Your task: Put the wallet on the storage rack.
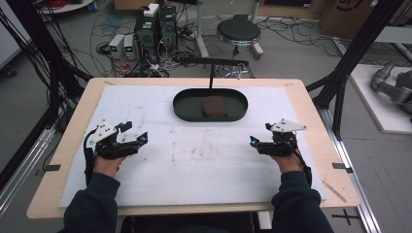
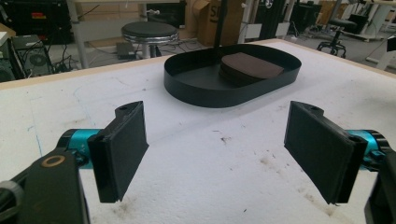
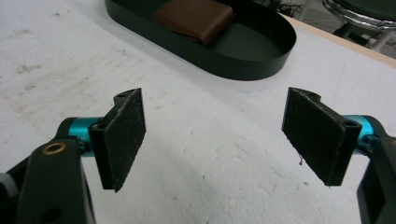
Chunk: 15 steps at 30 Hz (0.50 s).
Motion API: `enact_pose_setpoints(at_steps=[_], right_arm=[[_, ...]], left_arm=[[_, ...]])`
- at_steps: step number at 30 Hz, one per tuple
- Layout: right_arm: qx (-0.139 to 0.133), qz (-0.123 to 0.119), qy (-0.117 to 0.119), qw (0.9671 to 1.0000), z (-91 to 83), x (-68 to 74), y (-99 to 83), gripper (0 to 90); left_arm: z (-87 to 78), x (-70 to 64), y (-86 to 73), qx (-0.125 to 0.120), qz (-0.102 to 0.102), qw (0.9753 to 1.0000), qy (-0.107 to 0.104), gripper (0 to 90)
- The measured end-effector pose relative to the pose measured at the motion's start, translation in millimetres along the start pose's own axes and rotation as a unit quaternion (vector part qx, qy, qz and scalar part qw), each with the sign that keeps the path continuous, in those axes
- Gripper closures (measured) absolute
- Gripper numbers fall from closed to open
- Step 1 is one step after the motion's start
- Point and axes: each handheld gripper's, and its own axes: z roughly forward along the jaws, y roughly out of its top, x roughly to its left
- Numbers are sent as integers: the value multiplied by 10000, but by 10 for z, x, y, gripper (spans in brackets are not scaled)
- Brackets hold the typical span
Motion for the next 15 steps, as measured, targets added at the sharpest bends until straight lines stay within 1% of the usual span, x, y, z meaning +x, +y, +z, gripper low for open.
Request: enact_pose_setpoints(at_steps=[4, 8, 15], right_arm=[[43, 8, -52, 10000, 2, -25, -33, 220], [27, 16, -65, 10000, -5, -33, -42, 220], [110, -40, -98, 9999, 17, -30, -50, 220]], left_arm=[[3, 6, -3, -7, -9, 10000, 7, 210], [7, 8, -5, 11, -2, 10000, 11, 210], [19, 9, -13, 36, 2, 10000, 4, 210]])
